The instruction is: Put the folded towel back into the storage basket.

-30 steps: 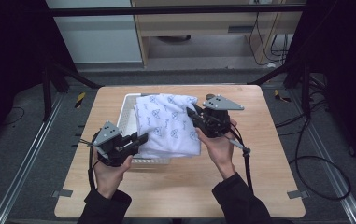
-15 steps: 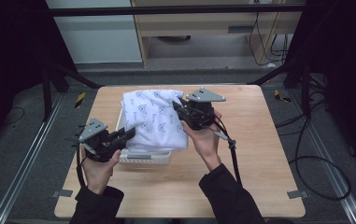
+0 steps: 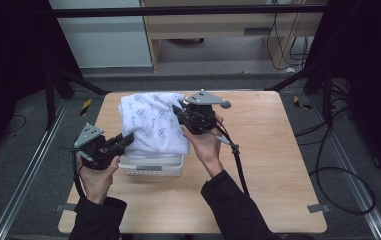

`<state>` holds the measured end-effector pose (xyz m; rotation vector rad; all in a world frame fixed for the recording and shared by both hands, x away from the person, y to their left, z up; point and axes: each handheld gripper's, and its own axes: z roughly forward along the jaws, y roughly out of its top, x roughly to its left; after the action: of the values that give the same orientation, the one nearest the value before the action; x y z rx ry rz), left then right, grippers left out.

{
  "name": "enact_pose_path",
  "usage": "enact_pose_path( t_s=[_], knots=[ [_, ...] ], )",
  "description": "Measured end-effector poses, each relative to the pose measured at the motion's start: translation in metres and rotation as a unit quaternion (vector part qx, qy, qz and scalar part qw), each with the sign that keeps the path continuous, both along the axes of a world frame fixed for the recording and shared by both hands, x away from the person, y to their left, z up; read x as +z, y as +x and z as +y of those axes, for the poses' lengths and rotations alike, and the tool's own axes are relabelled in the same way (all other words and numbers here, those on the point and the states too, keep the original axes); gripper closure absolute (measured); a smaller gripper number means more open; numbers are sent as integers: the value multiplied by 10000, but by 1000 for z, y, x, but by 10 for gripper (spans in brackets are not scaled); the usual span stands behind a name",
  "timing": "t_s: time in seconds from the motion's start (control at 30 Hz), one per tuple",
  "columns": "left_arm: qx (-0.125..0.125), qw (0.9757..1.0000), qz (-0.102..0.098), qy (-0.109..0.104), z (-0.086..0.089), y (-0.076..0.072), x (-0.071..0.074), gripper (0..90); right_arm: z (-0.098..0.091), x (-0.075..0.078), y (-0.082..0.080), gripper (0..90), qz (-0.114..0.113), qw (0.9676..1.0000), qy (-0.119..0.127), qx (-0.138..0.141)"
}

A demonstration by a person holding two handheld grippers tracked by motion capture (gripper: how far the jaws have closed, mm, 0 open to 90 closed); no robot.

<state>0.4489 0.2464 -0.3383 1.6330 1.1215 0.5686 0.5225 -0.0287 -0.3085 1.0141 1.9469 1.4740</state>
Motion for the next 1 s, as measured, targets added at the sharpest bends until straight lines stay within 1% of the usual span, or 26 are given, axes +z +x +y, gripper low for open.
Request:
enact_pose_path(
  t_s=[0.17, 0.33, 0.63, 0.73, 0.9, 0.97, 1.0],
  knots=[
    [106, 9999, 41, 7, 5, 4, -3, 750, 7, -4, 7, 757, 74, 10000, 7, 2],
    [206, 9997, 58, 87, 7, 7, -6, 750, 13, -9, 14, 757, 117, 9999, -10, 38],
    [289, 9995, 147, 62, 16, 15, -13, 750, 24, -17, 24, 757, 184, 9998, -7, 47],
    [298, 9993, 203, 105, 17, 20, -17, 750, 27, -23, 28, 757, 232, 9997, -53, 31],
    [307, 9991, 262, 126, 18, 24, -22, 750, 30, -28, 33, 757, 299, 9995, -87, 9],
    [314, 9989, 308, 159, 18, 26, -25, 750, 31, -31, 35, 757, 334, 9994, -125, -2],
    [317, 9988, 327, 175, 18, 27, -26, 750, 34, -34, 36, 757, 338, 9992, -189, -20]
  ],
)
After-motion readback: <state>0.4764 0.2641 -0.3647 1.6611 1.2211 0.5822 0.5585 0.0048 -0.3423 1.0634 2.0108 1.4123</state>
